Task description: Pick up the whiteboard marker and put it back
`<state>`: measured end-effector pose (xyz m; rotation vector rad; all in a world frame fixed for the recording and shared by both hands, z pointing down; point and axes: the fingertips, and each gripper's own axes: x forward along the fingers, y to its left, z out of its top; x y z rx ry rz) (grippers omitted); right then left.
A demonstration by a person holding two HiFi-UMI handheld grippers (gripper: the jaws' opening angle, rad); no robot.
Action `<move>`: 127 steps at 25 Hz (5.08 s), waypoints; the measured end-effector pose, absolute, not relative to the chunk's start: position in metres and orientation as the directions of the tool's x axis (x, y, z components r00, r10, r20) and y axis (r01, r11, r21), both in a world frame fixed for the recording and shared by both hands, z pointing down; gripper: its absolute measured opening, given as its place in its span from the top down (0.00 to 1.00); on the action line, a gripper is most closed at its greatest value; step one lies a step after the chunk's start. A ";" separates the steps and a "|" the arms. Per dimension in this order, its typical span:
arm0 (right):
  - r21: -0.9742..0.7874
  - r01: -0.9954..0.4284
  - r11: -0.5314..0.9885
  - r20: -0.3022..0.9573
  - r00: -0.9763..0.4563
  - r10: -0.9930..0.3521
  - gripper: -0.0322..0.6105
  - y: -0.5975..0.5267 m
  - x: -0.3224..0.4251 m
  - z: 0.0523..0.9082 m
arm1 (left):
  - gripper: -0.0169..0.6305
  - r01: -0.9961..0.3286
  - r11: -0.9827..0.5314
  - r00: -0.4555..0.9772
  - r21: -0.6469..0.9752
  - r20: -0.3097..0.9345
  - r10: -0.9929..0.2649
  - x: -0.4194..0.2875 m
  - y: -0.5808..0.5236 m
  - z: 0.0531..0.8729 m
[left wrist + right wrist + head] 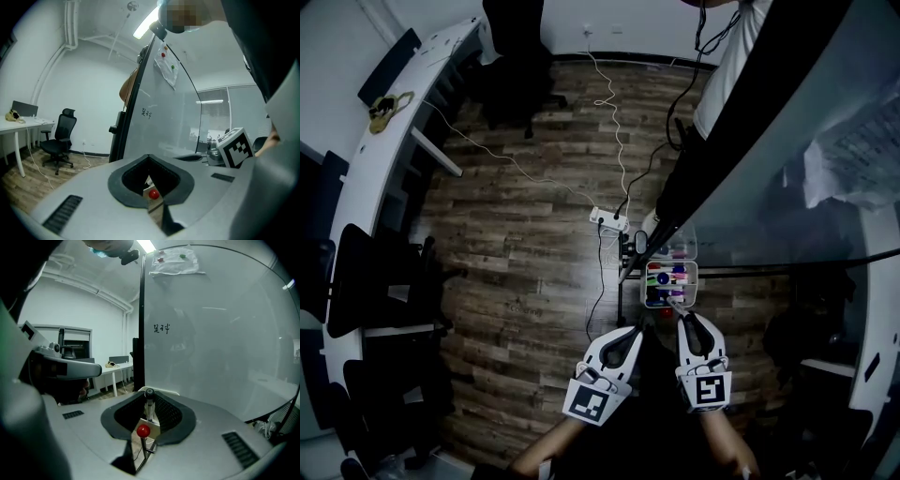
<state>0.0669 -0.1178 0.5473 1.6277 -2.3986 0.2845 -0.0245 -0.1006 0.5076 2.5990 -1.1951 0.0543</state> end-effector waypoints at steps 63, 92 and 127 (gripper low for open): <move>-0.013 -0.900 0.436 0.285 -0.422 -0.861 0.83 -0.096 0.046 0.548 | 0.96 -0.751 -0.616 0.650 0.238 0.107 -0.752 -0.026 -0.089 0.498; -0.040 -0.954 0.299 0.254 -0.299 -0.920 0.92 0.000 0.028 0.504 | 0.96 -0.698 -0.686 0.704 0.204 0.019 -0.710 -0.061 0.004 0.469; -0.122 -0.916 0.382 0.135 -0.397 -0.908 0.93 0.020 0.082 0.475 | 0.96 -0.758 -0.637 0.649 0.136 0.060 -0.759 -0.015 0.009 0.461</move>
